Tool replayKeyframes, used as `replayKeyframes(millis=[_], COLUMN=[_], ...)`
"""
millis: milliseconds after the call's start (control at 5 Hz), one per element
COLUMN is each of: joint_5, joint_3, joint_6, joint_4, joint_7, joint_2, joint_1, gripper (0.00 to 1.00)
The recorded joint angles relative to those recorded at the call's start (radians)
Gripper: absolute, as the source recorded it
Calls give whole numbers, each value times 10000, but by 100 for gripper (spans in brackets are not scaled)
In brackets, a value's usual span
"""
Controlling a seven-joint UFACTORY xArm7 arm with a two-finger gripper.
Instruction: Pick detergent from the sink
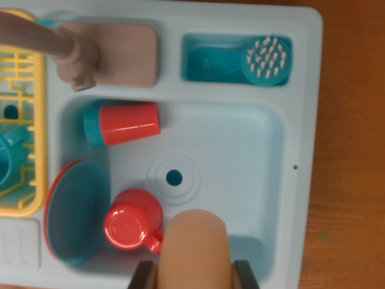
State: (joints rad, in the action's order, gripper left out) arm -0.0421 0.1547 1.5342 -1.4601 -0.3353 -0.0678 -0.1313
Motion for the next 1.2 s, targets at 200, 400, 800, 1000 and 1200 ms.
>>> replayKeyframes(millis=[200, 400, 800, 1000, 1200], joint_5=[0, 16, 28, 28, 34], joint_3=[0, 4, 6, 6, 8], joint_6=[0, 249, 434, 434, 533], joint_4=[0, -182, -317, -317, -388], joint_7=[0, 17, 30, 30, 36], joint_2=[0, 69, 120, 120, 147], joint_1=[0, 2, 4, 4, 5], gripper=[100, 100, 100, 100, 100])
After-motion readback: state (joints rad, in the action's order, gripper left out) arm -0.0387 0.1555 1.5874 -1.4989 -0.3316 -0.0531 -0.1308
